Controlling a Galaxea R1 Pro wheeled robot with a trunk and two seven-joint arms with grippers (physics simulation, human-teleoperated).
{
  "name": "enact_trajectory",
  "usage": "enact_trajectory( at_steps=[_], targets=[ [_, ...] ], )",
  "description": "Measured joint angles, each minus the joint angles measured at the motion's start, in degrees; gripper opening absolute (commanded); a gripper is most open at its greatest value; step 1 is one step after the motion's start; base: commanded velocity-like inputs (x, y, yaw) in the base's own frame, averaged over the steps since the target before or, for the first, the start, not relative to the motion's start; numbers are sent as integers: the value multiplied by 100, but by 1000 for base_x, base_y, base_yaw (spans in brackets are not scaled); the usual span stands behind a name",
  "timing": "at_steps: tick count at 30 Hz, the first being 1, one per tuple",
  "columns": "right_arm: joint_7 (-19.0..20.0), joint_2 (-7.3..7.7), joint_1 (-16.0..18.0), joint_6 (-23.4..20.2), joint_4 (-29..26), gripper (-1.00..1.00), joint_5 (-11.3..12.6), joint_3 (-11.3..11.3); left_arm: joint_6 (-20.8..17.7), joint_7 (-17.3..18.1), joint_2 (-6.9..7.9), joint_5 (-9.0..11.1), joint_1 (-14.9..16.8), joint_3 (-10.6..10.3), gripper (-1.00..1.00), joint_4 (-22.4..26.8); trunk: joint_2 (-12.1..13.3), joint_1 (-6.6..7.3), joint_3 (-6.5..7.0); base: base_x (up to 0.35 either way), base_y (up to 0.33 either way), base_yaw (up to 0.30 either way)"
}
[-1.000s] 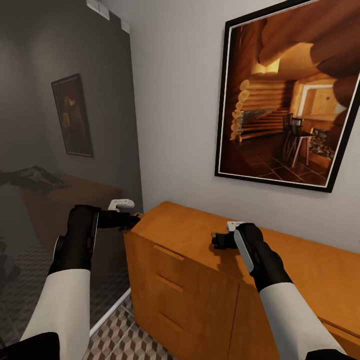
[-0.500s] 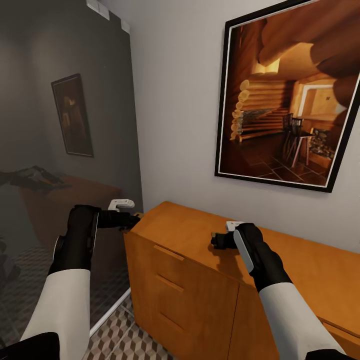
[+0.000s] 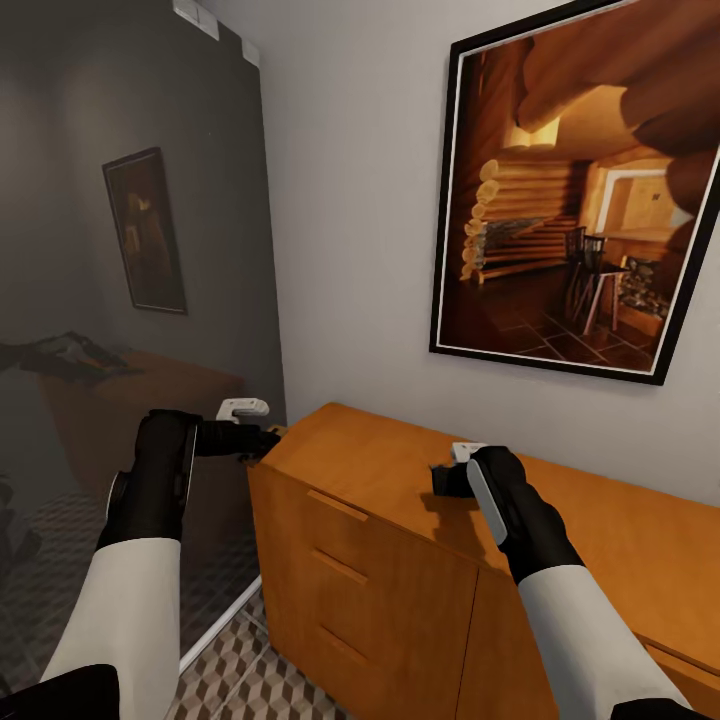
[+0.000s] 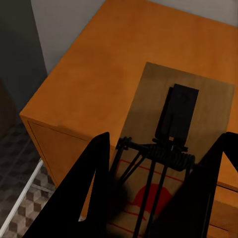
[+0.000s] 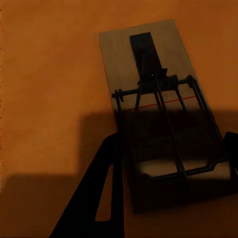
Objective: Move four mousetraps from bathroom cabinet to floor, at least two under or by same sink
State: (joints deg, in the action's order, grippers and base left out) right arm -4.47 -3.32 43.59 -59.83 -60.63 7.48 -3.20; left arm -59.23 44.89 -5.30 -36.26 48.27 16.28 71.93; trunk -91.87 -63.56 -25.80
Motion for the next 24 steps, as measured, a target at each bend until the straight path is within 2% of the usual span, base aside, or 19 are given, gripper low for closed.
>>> enact_trajectory(
  at_steps=[10,18,20,22,24],
  targets=[
    [1,5,-1,0,-3,-100,17,0,-1,0,-10,1,0,0,-100,0,0,0,0,0,0,0],
    [-12,20,3,1,-1,-100,69,-8,-2,-7,-95,5,0,-24,-100,4,0,0,0,0,0,0],
    [-14,49,5,1,-412,-100,57,-10,-2,-8,-156,6,0,-75,-100,8,0,0,-1,0,0,0],
    [-13,67,6,1,-1059,-100,45,-9,-3,-13,-217,7,1,-101,-100,8,0,0,0,0,0,0],
    [-13,76,5,1,-1392,-100,42,-4,-1,-14,-239,3,2,-108,-100,9,0,0,-1,0,0,0]
  ],
)
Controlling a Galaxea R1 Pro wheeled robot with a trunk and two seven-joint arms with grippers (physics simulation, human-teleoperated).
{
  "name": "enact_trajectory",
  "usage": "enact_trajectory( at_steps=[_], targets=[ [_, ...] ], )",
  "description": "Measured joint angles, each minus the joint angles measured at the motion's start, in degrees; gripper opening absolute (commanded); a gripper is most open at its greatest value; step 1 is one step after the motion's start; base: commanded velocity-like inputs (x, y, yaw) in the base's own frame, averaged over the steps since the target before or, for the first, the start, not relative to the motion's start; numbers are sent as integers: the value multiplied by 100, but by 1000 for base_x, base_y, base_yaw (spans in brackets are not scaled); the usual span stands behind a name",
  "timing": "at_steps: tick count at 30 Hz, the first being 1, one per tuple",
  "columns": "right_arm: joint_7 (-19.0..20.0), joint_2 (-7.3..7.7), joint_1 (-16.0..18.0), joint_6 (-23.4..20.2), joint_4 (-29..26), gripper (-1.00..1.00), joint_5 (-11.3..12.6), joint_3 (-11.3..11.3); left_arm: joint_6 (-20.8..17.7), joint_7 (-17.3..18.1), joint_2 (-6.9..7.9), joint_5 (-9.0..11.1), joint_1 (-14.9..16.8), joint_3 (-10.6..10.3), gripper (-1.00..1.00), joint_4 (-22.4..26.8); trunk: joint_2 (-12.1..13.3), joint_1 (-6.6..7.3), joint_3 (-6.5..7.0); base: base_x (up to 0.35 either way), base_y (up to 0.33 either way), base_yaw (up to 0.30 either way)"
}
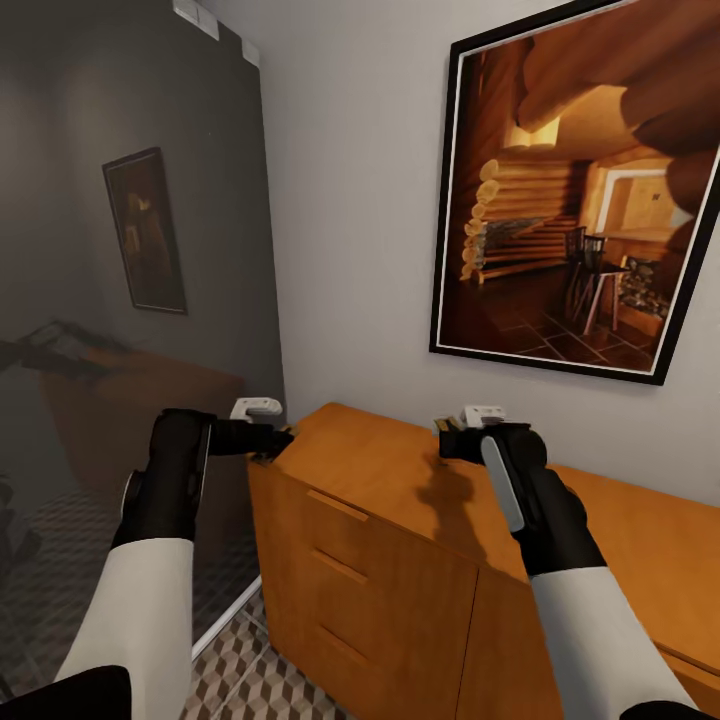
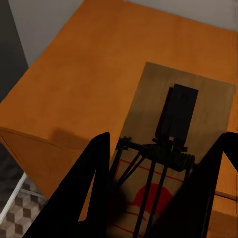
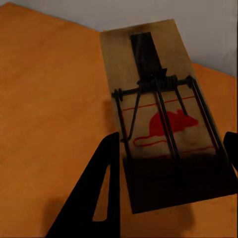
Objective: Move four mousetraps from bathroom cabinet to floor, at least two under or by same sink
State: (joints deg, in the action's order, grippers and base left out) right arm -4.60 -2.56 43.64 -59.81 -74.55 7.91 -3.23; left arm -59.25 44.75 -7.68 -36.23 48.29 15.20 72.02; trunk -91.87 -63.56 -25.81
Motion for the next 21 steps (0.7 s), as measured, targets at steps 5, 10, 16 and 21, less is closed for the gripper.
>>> enact_trajectory(
  at_steps=[5,10,16,21],
  targets=[
    [0,13,-1,0,-423,-100,-2,7,1,-1,-28,-3,0,-6,-100,0,0,0,0,0,0,0],
    [0,8,-1,0,-494,-100,1,21,1,-1,-33,-4,-1,-6,-100,0,0,0,0,0,0,0],
    [-3,-19,-5,0,-501,-100,23,49,1,-1,-34,-4,-2,-7,-100,6,0,0,0,0,0,0],
    [-19,-22,-9,0,-471,-100,28,44,2,4,-27,-4,-2,-2,-100,14,0,0,0,0,0,0]
  ],
)
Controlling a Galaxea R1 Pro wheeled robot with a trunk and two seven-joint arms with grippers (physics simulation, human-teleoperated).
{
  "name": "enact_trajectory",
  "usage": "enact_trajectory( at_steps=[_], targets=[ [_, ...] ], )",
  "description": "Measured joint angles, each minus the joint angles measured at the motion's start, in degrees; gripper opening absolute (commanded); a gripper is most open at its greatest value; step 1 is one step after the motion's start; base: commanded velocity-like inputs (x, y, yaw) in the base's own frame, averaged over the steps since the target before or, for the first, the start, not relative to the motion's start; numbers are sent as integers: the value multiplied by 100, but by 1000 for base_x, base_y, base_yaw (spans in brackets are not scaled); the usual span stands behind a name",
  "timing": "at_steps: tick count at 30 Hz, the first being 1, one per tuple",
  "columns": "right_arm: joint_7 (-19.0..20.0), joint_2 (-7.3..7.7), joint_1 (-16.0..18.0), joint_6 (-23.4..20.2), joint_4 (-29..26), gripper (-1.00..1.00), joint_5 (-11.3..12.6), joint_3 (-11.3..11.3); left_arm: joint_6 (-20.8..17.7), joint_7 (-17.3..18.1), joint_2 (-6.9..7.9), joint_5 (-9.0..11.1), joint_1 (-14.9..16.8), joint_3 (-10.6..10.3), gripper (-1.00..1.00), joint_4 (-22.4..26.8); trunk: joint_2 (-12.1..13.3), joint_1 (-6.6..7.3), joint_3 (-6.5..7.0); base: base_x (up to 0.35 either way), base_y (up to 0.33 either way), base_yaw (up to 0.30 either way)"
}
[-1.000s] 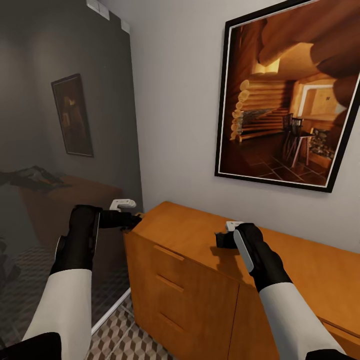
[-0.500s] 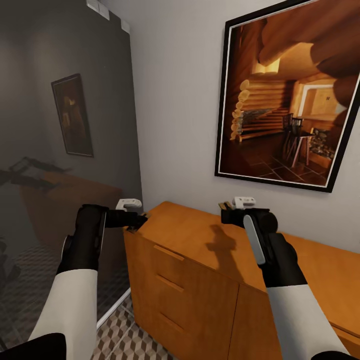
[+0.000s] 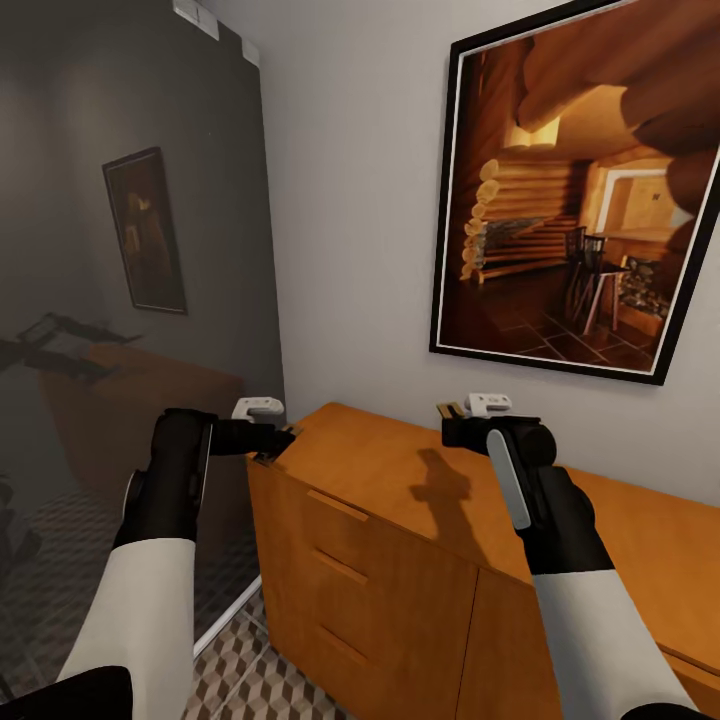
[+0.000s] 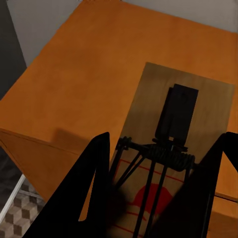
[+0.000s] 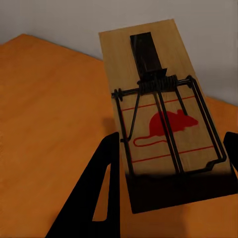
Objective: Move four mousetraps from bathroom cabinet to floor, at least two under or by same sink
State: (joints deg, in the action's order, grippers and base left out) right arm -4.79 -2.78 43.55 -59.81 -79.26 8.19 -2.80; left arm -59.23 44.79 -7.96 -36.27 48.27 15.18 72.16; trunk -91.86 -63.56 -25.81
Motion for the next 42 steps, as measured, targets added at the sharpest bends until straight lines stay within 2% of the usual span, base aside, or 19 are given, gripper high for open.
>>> enact_trajectory(
  at_steps=[9,17,42],
  targets=[
    [52,74,-1,0,119,-100,66,-2,0,-1,2,0,0,-3,-100,-3,0,0,0,0,0,0],
    [86,84,-1,1,645,-100,88,2,0,-5,-6,0,1,-5,-100,-5,0,0,0,0,0,0],
    [75,86,-1,1,706,-100,37,-9,0,-1,2,0,0,4,-100,-5,0,0,0,0,0,0]
  ],
)
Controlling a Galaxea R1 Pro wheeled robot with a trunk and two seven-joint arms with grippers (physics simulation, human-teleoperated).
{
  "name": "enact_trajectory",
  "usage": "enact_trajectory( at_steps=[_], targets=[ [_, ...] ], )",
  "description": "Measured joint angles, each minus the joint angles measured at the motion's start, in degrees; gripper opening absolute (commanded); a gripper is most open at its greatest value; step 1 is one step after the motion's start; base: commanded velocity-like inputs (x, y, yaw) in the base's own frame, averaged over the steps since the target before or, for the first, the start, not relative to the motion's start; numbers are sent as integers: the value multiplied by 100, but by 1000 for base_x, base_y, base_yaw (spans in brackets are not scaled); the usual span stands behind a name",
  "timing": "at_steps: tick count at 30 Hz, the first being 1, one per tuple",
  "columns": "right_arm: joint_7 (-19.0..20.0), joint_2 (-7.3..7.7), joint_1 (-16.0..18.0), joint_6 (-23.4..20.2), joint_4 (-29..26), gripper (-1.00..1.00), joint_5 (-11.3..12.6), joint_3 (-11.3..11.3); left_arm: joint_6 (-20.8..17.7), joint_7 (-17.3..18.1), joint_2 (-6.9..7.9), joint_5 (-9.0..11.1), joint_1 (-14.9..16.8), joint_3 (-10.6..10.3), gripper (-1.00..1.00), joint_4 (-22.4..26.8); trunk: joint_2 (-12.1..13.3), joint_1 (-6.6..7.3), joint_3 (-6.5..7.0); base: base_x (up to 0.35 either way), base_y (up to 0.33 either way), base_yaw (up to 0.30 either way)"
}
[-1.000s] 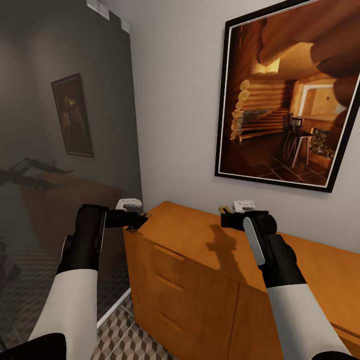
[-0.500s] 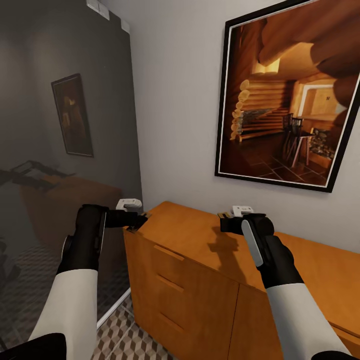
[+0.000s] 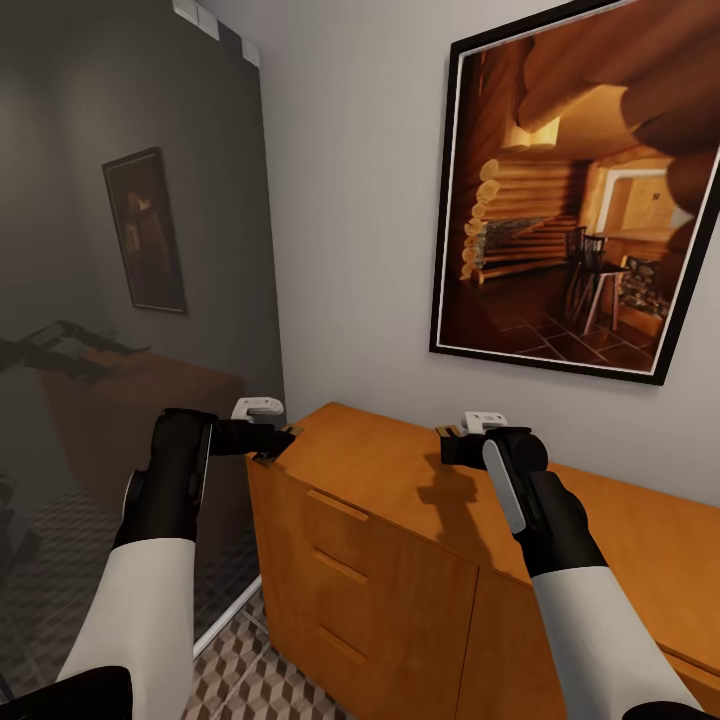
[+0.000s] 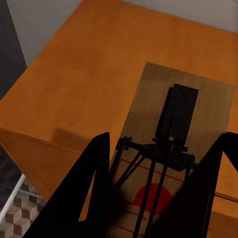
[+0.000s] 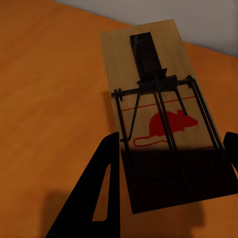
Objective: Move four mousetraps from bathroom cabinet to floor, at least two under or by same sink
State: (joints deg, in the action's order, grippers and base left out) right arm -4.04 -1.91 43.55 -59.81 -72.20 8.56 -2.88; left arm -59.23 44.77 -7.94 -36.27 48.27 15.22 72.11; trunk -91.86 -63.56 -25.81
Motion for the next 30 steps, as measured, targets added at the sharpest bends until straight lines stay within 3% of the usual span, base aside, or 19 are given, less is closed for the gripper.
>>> enact_trajectory(
  at_steps=[5,30],
  targets=[
    [-13,-2,0,0,0,-100,-9,0,1,15,0,0,0,-7,-100,4,0,-1,0,-68,0,0],
    [-24,-2,0,0,3,-100,4,0,2,24,8,7,0,-9,-100,6,0,-3,0,-248,0,0]
  ],
)
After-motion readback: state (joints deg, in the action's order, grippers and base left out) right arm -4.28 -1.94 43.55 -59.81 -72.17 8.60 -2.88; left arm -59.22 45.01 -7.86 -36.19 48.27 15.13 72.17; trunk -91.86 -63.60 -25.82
